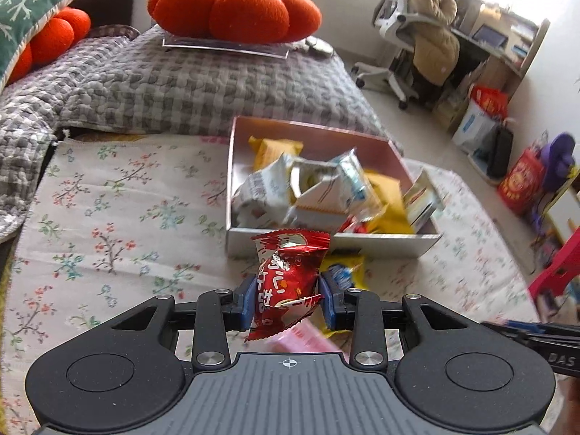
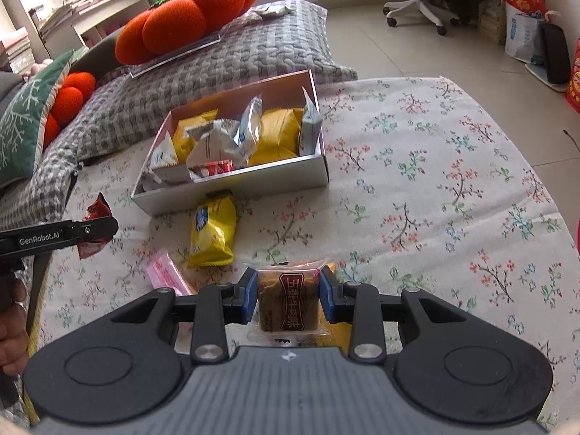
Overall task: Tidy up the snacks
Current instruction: 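Carry both held snacks over the box and lower them inside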
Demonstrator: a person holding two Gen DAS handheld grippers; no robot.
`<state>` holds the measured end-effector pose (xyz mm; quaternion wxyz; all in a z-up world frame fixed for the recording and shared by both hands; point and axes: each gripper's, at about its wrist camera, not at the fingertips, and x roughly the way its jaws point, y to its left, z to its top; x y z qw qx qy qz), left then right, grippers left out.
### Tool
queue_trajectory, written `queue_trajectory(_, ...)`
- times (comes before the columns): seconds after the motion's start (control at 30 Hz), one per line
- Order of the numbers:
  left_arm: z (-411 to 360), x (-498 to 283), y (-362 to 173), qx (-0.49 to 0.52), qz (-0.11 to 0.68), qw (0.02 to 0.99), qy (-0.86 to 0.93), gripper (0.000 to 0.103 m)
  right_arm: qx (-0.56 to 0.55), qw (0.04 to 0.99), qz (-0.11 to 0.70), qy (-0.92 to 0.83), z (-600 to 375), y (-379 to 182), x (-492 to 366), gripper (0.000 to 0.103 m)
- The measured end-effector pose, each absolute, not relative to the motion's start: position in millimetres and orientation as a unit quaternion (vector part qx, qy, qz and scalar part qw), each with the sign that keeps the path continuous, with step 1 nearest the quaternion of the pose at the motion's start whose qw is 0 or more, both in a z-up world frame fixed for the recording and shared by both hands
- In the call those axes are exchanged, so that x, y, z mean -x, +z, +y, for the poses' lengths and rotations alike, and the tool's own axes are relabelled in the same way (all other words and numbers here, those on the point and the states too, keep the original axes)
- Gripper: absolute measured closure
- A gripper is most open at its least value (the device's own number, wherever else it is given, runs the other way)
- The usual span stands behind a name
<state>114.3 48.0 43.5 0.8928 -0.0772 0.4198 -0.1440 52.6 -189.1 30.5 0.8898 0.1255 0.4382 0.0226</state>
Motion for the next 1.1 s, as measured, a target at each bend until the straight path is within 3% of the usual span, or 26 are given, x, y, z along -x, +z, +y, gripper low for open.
queue_trajectory(1.1, 0.0, -264.6, 38.3, 0.181, 0.384, 0.893, -0.149, 0.070, -0.288, 0.874, 0.385, 0.068, -209.1, 35.9, -215.5, 0.072)
